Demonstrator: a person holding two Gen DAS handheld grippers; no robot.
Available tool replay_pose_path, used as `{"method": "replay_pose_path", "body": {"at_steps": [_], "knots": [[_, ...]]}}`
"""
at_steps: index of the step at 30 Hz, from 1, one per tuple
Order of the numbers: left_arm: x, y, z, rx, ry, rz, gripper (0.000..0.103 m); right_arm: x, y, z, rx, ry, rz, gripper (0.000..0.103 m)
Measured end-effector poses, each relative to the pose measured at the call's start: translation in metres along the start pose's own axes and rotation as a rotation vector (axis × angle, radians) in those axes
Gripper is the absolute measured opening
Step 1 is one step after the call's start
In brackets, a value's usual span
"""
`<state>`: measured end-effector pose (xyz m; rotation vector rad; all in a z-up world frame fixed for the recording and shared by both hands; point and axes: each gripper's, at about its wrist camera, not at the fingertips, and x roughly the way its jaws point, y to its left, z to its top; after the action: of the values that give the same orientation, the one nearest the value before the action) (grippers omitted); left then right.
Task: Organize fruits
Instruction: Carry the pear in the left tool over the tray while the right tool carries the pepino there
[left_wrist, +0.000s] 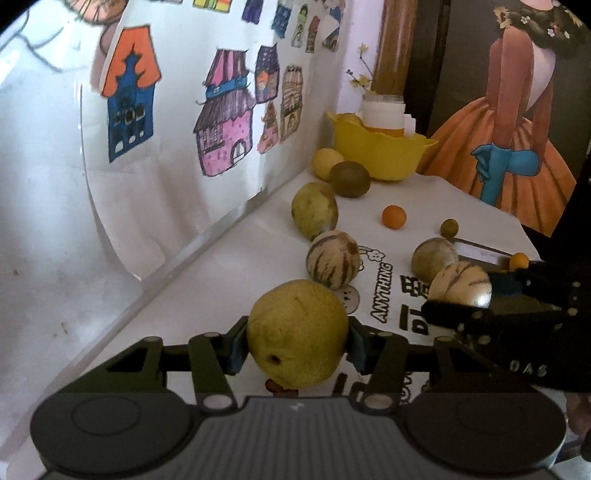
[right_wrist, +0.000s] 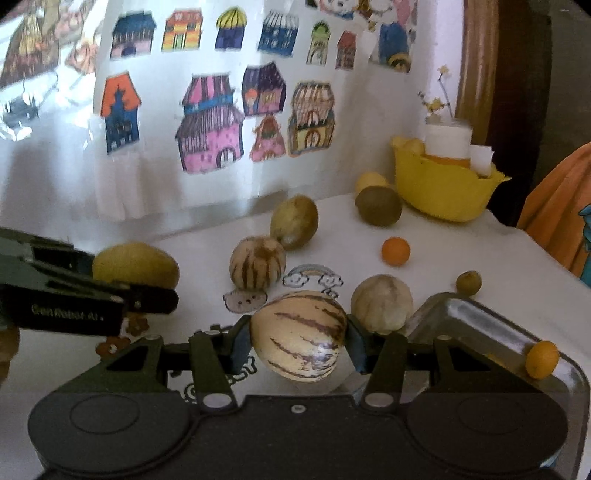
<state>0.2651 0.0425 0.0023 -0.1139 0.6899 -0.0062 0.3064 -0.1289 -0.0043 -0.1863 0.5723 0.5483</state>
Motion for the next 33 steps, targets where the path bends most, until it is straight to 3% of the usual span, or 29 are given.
{"method": "replay_pose_path", "body": {"at_steps": [9,21,33], "knots": [[-0.007,-0.036,0.006,0.015,-0.026,-0.051,0.057,-0.038,-0.036,-0.007,0.008,-0.016,-0.091,0.054],[0.009,-0.114,0.01,0.082,-0.026,-0.206,0.058,-0.071,-0.12,-0.039,0.109,0.001,-0.258,0.054],[0.031,-0.161,-0.002,0.162,0.027,-0.28,0.058,-0.067,-0.157,-0.05,0.139,0.019,-0.267,0.054]]}}
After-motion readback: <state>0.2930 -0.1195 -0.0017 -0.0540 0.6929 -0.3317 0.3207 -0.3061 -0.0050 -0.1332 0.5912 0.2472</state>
